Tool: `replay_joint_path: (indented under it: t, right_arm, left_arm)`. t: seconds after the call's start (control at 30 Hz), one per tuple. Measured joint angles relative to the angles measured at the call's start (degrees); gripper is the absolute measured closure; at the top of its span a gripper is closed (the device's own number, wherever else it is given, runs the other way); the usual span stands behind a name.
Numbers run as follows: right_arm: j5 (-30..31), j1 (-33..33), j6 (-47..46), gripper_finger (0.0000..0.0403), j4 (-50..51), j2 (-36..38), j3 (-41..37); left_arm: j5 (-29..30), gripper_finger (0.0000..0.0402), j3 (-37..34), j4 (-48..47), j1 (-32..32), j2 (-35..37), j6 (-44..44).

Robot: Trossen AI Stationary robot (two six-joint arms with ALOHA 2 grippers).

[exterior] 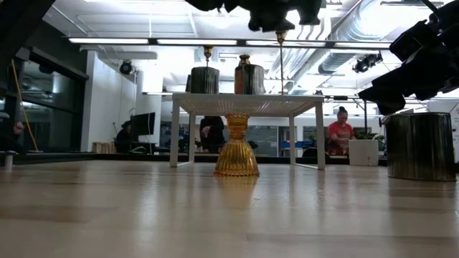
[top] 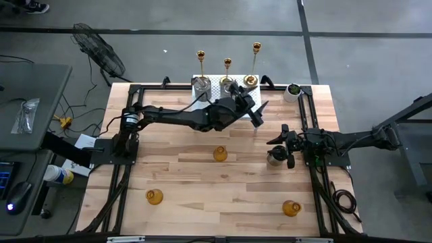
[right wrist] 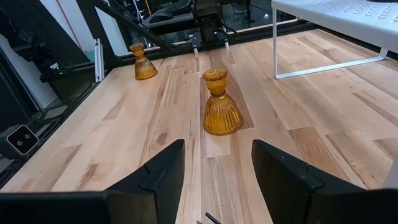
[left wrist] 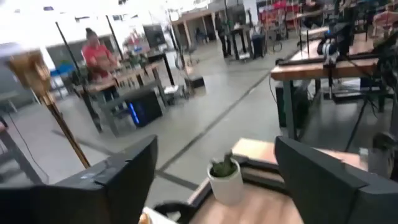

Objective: Pick & Place candle stick holders
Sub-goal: Put the left scented candle on the shelf

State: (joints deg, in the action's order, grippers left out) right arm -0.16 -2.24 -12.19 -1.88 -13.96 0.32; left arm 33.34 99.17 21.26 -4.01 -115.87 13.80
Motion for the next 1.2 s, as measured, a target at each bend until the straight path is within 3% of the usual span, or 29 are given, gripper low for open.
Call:
replay_joint_path:
  t: [0.43, 0.73, 1.0, 1.13, 1.2]
  right_arm:
    - [0.0, 0.0, 0.0, 0.0224, 0.0, 0.0, 0.0]
    - [0.0, 0.0, 0.0, 0.0224, 0.0, 0.0, 0.0]
    - [0.0, 0.0, 0.0, 0.0224, 0.0, 0.0, 0.0]
    - [0.0, 0.0, 0.0, 0.0224, 0.0, 0.0, 0.0]
    - [0.0, 0.0, 0.0, 0.0224, 0.0, 0.0, 0.0]
  left_arm:
    - [-5.6, 0.0249, -5.7, -7.0, 0.1, 0.0, -17.9]
    - [1.7, 0.0315, -12.1, -7.3, 0.0, 0.0, -24.8]
    - [3.6, 0.0389, -16.0, 2.0, 0.0, 0.0, -24.6]
    - [5.2, 0.0396, -18.2, 2.2, -0.1, 1.3, -24.6]
    - [9.1, 0.0398, -19.4, 2.9, -0.1, 2.7, -24.6]
